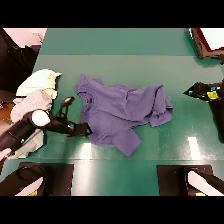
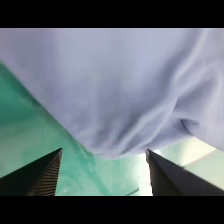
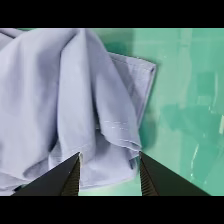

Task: Fold the shirts.

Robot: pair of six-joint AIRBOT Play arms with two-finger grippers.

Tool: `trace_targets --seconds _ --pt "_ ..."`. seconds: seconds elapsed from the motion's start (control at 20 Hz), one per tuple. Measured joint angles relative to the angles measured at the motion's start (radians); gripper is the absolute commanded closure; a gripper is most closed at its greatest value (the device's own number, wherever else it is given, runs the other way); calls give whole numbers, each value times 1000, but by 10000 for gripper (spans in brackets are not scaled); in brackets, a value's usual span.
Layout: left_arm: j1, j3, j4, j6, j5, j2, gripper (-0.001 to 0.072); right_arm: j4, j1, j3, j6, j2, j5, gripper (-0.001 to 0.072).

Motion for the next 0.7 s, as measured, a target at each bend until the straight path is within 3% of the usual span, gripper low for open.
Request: trace_targets --seconds 0.35,0.7 --pt "-158 -75 -30 -98 133 13 83 50 0 -8 -1 6 -4 304" --pt "-180 -86 -35 -122 98 13 83 60 0 -8 -1 6 -4 304"
